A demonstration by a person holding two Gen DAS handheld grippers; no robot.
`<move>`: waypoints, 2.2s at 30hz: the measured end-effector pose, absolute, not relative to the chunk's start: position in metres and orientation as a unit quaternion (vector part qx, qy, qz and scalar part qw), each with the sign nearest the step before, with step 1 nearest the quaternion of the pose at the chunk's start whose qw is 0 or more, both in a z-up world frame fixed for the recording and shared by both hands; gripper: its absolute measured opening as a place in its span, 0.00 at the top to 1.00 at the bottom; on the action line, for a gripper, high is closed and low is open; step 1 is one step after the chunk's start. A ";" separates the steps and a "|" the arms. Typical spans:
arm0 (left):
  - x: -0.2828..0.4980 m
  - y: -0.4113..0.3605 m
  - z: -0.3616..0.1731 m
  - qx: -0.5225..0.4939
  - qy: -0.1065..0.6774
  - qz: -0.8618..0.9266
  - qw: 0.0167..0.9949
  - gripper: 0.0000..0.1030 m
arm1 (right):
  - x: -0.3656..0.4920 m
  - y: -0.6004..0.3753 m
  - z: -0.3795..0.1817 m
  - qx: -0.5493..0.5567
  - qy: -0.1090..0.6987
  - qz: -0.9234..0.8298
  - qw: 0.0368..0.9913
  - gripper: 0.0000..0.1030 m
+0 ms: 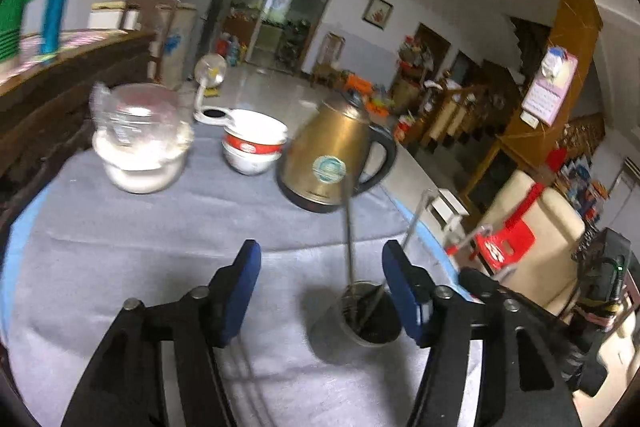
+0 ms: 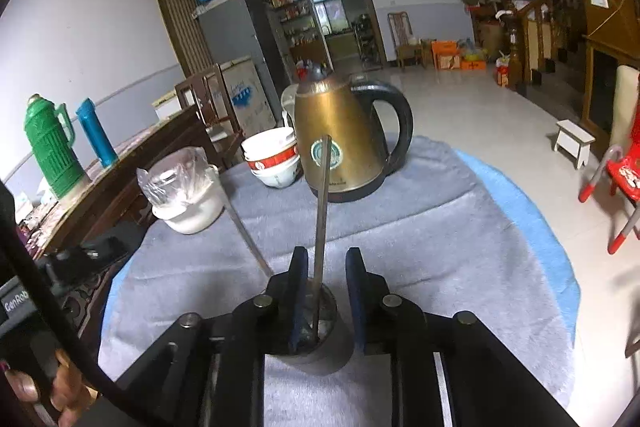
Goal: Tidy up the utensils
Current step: 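Lower the chopsticks into the grey holder cup and open both grippers, then grasp another chopstick with the right gripper while the left gripper grasps one too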
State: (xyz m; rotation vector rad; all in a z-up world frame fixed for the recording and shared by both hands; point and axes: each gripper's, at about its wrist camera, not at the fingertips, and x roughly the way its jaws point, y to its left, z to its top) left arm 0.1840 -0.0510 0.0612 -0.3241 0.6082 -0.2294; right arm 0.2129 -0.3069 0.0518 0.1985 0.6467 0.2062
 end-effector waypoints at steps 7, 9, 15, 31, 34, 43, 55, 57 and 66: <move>0.135 0.003 0.021 -0.167 0.335 -0.034 0.927 0.29 | 0.163 -0.300 0.035 0.114 0.316 0.131 0.933 0.33; 0.128 0.015 0.005 -0.173 0.353 -0.020 0.919 0.29 | 0.157 -0.295 0.024 0.111 0.340 0.138 0.923 0.33; 0.110 0.056 -0.053 -0.207 0.424 0.019 0.881 0.29 | 0.142 -0.279 -0.024 0.102 0.420 0.145 0.890 0.33; 0.105 0.042 -0.077 -0.183 0.482 0.009 0.857 0.29 | 0.163 -0.219 -0.078 0.042 0.537 0.194 0.820 0.61; 0.104 0.041 -0.083 -0.179 0.493 0.009 0.851 0.29 | 0.174 -0.202 -0.082 0.029 0.545 0.199 0.814 0.62; 0.105 0.038 -0.090 -0.168 0.513 -0.001 0.842 0.29 | 0.209 -0.167 -0.093 0.001 0.567 0.196 0.800 0.74; 0.113 0.037 -0.097 -0.168 0.525 -0.011 0.834 0.29 | 0.224 -0.148 -0.106 -0.007 0.583 0.209 0.785 0.91; 0.116 0.035 -0.097 -0.165 0.526 -0.010 0.834 0.29 | 0.226 -0.150 -0.107 0.002 0.586 0.211 0.783 0.93; 0.153 0.013 -0.099 -0.155 0.563 -0.013 0.812 0.30 | 0.218 -0.182 -0.106 0.007 0.589 0.191 0.785 0.94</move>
